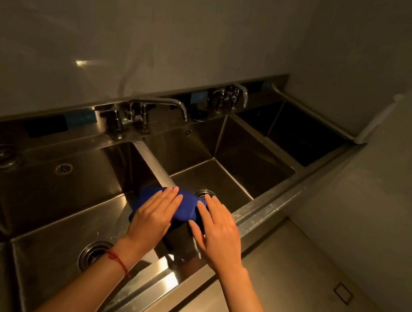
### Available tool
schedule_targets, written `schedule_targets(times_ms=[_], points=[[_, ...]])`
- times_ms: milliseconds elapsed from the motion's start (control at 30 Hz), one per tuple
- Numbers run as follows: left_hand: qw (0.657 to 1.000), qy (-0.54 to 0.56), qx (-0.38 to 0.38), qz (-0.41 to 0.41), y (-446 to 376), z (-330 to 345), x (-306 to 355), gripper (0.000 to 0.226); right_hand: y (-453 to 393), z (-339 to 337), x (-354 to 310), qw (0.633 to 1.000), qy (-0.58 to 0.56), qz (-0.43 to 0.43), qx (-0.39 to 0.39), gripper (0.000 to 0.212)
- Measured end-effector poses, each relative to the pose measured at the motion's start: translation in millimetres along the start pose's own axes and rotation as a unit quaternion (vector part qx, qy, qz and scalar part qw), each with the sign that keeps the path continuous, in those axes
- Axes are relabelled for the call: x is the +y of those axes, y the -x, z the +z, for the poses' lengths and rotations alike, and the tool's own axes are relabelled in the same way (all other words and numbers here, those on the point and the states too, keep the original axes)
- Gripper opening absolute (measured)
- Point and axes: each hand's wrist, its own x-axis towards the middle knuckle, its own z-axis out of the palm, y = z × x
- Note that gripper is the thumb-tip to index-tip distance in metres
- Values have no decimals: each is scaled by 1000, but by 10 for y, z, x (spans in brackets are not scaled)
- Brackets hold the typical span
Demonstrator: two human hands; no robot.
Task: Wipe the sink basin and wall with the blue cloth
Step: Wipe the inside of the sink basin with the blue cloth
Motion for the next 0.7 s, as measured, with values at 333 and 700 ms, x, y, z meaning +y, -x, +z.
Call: schedule_targets(times_ms=[333, 700], points=[[999, 34, -42, 4, -505, 323, -221, 80, -316, 241, 353, 990, 25, 136, -11, 42], [995, 28, -94, 4, -869, 595, -195, 80, -540, 319, 823, 982, 37, 185, -15, 41]])
